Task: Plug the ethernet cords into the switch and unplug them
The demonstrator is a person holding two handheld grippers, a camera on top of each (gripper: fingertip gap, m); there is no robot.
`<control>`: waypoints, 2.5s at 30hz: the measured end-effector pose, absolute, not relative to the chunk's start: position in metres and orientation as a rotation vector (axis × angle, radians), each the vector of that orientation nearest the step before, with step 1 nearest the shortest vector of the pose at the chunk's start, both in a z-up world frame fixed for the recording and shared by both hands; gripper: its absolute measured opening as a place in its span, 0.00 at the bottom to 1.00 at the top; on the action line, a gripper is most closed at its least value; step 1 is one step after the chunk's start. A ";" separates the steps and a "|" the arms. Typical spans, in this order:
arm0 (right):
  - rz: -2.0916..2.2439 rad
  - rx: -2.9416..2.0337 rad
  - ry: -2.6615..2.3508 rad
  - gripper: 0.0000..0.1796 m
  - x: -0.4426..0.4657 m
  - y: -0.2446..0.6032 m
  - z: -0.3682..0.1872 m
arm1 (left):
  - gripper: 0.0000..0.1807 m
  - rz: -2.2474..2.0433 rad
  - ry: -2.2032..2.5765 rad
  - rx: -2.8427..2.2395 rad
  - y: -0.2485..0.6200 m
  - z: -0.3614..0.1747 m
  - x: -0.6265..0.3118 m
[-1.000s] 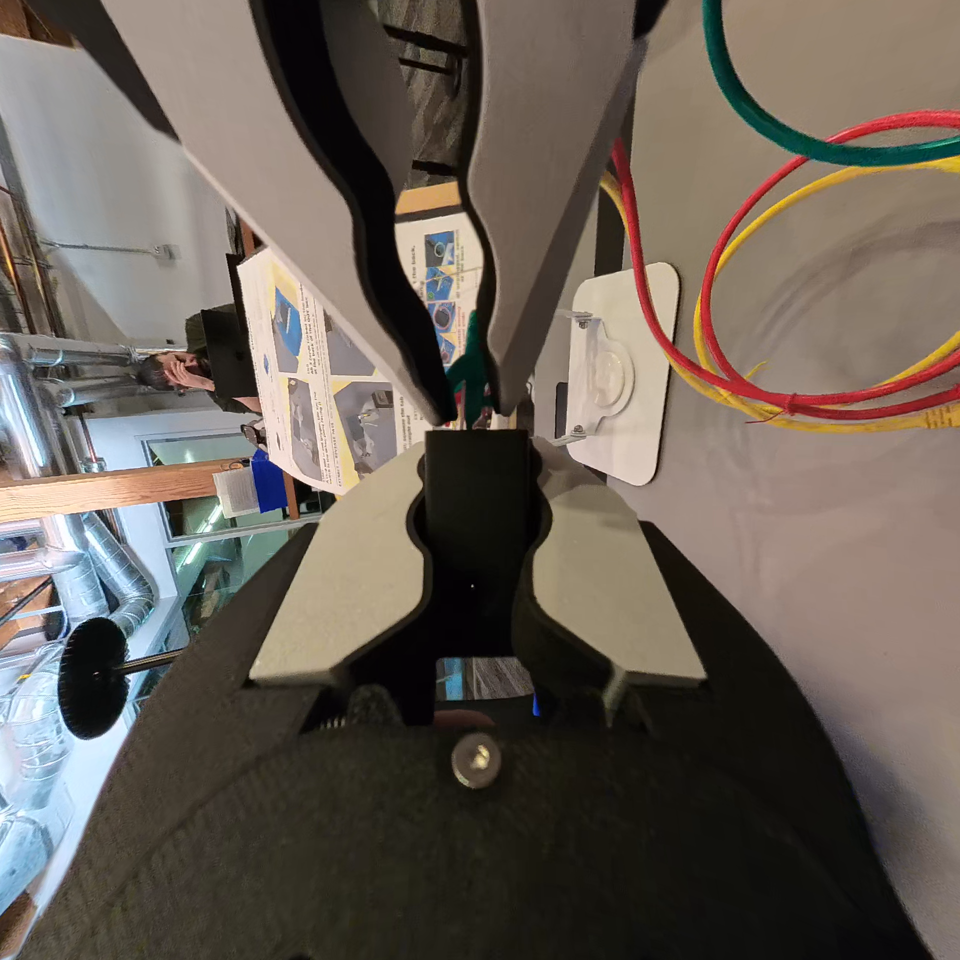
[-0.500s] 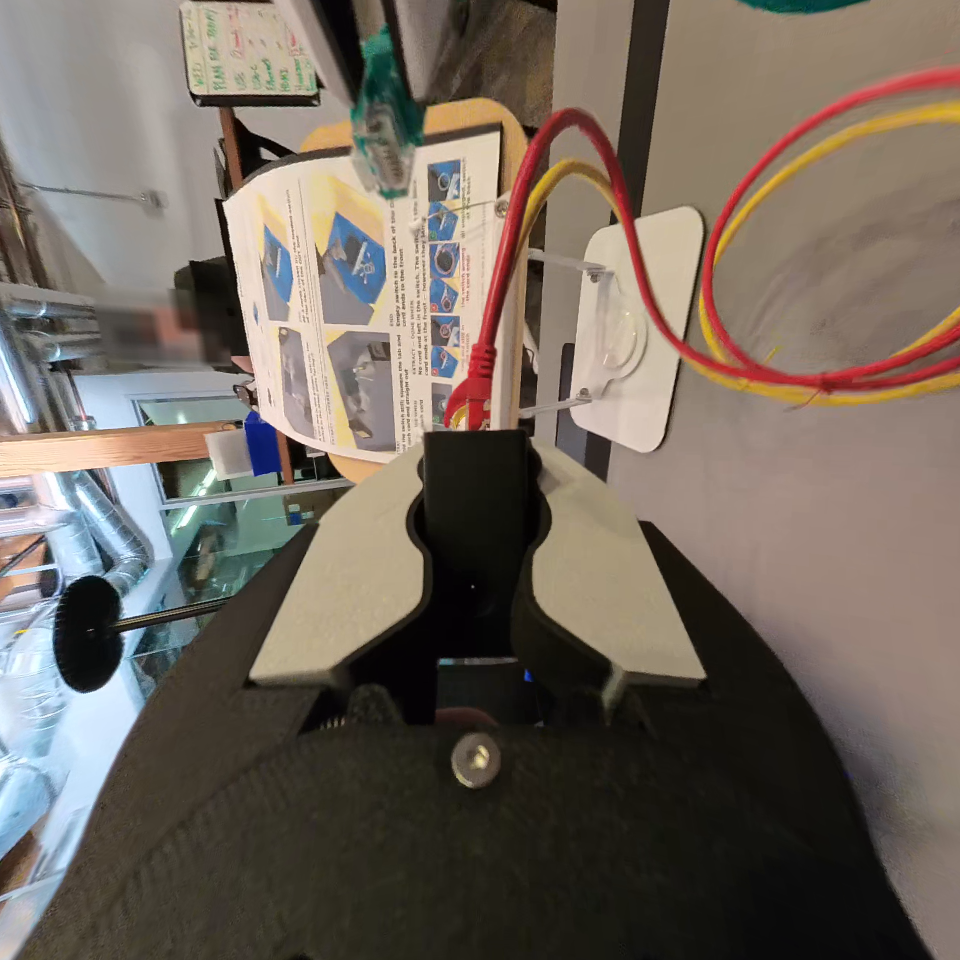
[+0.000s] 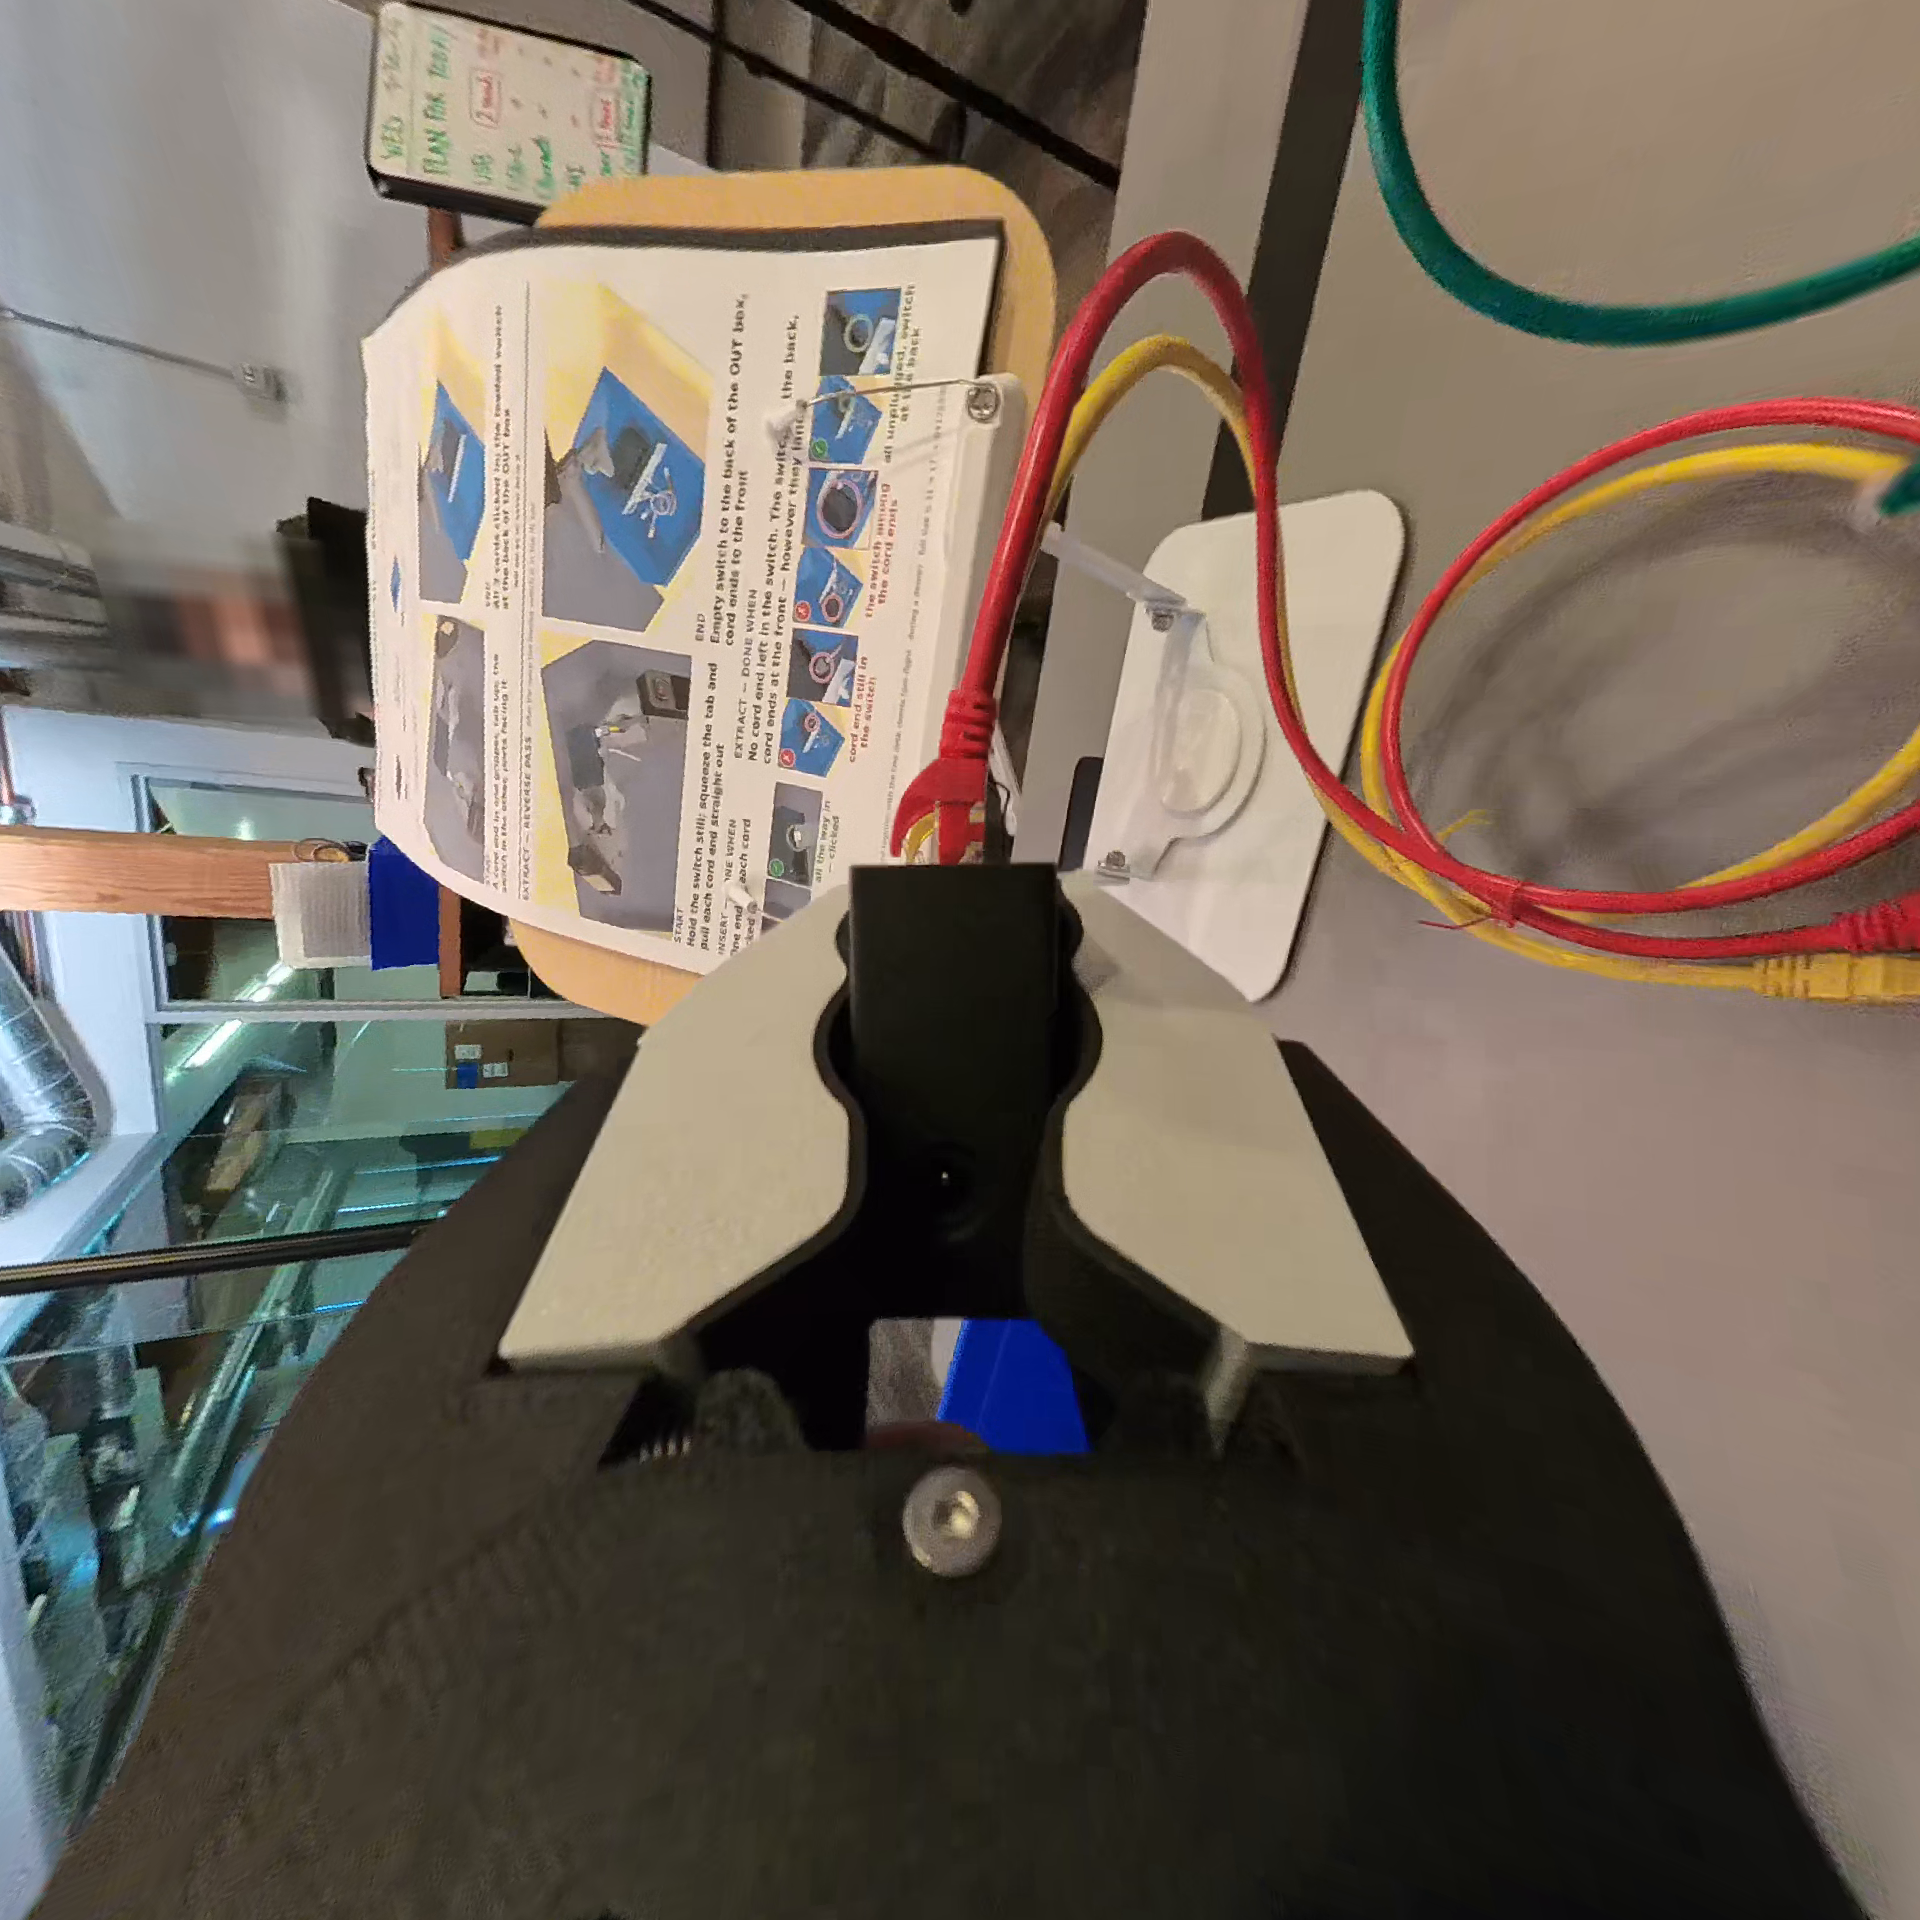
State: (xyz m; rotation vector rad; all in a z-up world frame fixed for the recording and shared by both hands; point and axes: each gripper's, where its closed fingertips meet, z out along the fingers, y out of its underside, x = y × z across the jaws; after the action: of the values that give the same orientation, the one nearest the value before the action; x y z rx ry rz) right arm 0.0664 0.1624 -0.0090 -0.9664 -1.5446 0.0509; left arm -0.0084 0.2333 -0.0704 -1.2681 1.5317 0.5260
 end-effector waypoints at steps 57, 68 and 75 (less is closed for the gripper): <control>-0.336 -1.417 -1.027 0.03 0.425 0.239 0.001 | 0.17 0.216 1.404 -1.232 0.255 -0.085 -0.024; -0.292 -1.547 -0.939 0.03 0.453 0.225 -0.089 | 0.17 0.215 1.416 -1.225 0.254 -0.088 -0.019; -0.281 -1.711 -1.038 0.03 0.457 0.212 -0.149 | 0.17 0.211 1.416 -1.216 0.252 -0.087 -0.017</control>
State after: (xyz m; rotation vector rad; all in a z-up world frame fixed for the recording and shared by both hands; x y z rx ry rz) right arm 0.4575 0.2117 -0.1492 -1.7112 -1.0384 -0.2813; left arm -0.0175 0.2520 -0.0865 -1.2161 1.4162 0.2115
